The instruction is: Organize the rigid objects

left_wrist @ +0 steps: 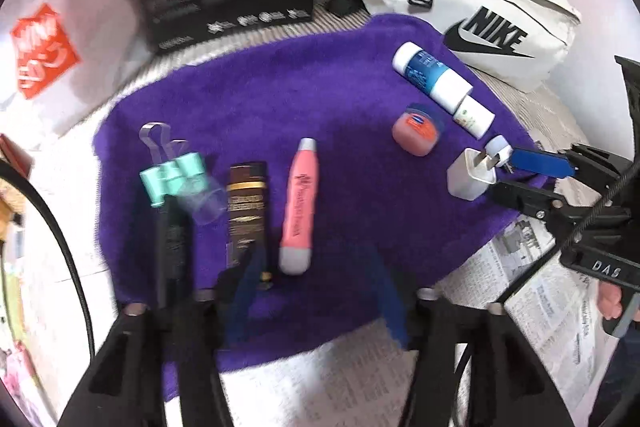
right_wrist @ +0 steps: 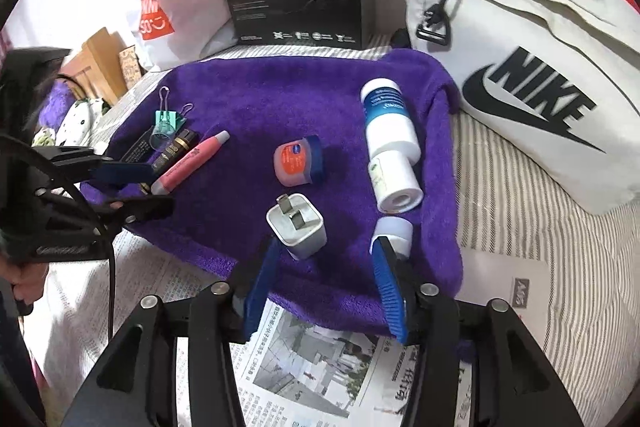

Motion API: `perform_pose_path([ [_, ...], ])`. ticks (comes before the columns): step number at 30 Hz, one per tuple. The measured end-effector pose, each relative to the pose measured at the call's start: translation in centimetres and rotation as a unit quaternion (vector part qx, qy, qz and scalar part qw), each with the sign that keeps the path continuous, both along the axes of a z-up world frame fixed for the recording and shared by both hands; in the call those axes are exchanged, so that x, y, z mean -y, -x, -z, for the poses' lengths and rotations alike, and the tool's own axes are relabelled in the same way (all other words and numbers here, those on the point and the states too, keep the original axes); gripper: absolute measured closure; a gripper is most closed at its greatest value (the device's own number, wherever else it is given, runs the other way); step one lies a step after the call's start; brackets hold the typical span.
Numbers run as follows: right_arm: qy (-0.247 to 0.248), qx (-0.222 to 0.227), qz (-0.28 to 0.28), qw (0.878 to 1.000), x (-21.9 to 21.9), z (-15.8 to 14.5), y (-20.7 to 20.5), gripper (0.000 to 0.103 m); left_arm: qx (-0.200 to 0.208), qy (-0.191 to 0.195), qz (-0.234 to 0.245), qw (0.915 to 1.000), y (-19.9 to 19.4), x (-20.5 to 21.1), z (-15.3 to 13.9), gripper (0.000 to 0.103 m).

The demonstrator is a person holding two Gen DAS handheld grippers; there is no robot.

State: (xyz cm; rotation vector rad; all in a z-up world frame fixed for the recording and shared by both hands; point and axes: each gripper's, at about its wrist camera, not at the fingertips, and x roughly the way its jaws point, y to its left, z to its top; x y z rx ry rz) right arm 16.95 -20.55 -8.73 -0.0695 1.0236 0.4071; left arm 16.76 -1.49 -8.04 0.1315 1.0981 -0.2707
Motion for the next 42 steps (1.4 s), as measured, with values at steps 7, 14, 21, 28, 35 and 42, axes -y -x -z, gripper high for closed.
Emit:
perform_pose_path([
  [7,-0.005,0.006,0.018,1.000,0.1,-1.8,2.5,0.025,0.030,0.006,-0.027,0.9992,3.7,-2.0,-2.9,0.020],
  [14,-0.003,0.020,0.028,0.999,-0.4,-4.3,7.0,0.003,0.067,0.002,-0.051,0.9964,8.9,-2.9,-5.6,0.007],
  [21,0.009,0.041,0.039,0.998,0.0,-6.7,11.6,0.000,0.090,0.015,-0.079,0.9927,13.4,-3.2,-7.3,0.007],
  [28,0.026,0.044,0.063,0.997,0.9,-7.5,14.2,0.000,0.109,0.005,-0.095,0.9895,15.7,-2.3,-7.4,0.006],
  [35,0.035,0.047,0.072,0.996,1.1,-8.1,14.9,0.000,0.128,-0.012,-0.091,0.9875,16.9,-1.2,-8.6,0.006],
  [42,0.040,0.055,0.066,0.995,0.3,-9.1,15.0,0.000,0.136,-0.013,-0.113,0.9843,16.8,-1.9,-9.7,0.006],
])
